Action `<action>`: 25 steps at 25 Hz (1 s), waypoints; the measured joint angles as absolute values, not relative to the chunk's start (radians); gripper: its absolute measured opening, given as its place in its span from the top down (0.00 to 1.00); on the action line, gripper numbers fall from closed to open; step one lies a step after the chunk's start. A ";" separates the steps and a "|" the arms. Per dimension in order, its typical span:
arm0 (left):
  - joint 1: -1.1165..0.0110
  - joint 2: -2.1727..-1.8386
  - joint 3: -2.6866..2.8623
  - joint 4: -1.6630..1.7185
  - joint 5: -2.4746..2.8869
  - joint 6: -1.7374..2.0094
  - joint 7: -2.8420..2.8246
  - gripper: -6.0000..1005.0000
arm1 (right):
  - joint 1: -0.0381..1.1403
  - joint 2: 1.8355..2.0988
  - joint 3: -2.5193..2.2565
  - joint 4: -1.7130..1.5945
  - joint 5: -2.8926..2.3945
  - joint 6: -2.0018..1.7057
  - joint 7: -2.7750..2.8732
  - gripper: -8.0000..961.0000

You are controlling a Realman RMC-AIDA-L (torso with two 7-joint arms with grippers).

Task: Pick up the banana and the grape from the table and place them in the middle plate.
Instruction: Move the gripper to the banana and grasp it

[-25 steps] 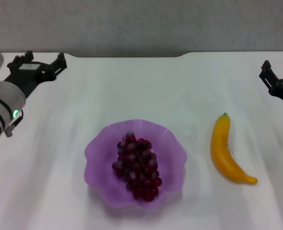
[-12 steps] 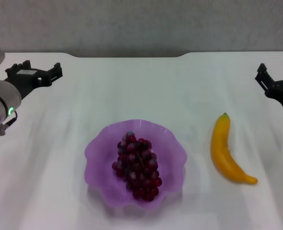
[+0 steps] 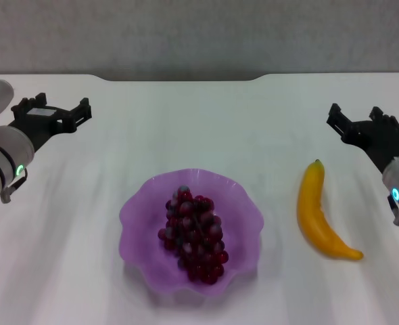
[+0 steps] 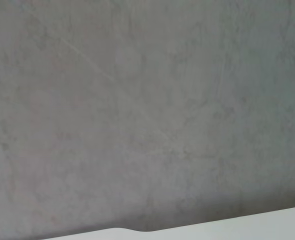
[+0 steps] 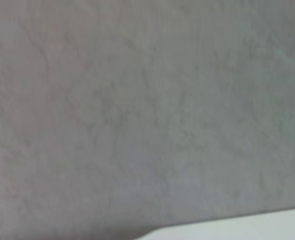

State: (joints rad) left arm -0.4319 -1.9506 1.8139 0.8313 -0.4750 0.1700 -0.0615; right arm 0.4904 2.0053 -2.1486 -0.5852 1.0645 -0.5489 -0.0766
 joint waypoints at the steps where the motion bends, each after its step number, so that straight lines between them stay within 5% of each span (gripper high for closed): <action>1: -0.432 -1.951 1.815 0.831 -0.475 0.170 -0.062 0.12 | 0.488 2.005 -2.116 -0.607 1.065 -0.509 -0.110 0.08; 25: -0.435 -1.979 1.818 0.835 -0.472 0.167 0.003 0.12 | 0.507 2.004 -1.675 -0.788 1.063 0.181 -0.537 0.08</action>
